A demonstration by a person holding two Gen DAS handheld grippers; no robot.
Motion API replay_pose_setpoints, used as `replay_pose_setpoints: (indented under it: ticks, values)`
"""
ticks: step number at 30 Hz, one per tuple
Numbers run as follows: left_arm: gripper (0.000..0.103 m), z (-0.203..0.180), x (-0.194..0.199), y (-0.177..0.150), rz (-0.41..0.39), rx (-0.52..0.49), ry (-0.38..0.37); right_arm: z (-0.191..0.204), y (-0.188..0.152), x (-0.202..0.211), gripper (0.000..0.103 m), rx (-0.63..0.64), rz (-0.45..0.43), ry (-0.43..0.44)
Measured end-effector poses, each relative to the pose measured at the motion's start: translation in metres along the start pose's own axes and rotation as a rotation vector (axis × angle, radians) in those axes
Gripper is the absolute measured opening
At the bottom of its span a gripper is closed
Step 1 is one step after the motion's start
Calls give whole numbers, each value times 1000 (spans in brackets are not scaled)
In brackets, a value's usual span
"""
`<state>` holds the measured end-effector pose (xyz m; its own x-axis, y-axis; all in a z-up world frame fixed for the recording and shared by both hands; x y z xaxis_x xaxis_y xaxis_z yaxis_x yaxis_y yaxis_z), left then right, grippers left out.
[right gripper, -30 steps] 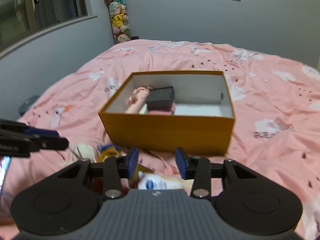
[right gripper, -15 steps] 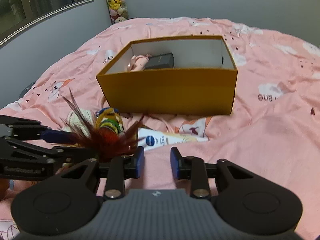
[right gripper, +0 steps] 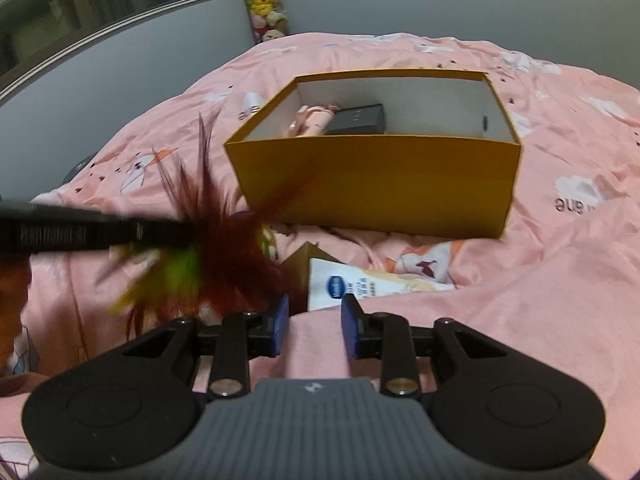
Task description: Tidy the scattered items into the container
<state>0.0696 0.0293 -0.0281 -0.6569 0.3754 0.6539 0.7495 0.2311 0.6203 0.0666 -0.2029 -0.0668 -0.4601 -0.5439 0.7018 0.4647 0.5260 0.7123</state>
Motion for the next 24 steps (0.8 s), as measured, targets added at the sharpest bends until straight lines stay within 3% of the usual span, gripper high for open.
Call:
replay_pose_setpoints:
  ticks: [5,10,12,15,18,22,24]
  values:
    - [0,6,14,29,-93,27,5,6,6,-3,32,24,-10,17]
    - [1,26,8,45,-134,84,86,12,12,-11,32,46,-5,45]
    - [2,35,3,44,-113,124,116,17,13,-13,32,64,0,59]
    - [22,43,2,38,-88,153,109,19,12,-18,33,72,17,74]
    - [23,38,3,30,-69,108,100,22,10,-23,33,83,42,82]
    - [24,16,-7,12,33,37,7,23,3,-31,32,105,99,68]
    - [28,7,-15,0,72,-6,-6,21,0,-35,32,91,117,84]
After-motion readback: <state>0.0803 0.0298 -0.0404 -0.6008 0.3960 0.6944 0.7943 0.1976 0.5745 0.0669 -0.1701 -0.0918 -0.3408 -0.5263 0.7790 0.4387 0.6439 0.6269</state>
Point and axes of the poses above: each gripper's, at about its wrist camera, not at the fingertips, and x roughly against the way its jaws point, z to its left, y to its top, the point moved 3 cm from there along -x, roughly the way its jaws point, and after that the axes turned 12 degrees about x, right-handed, at the moved point
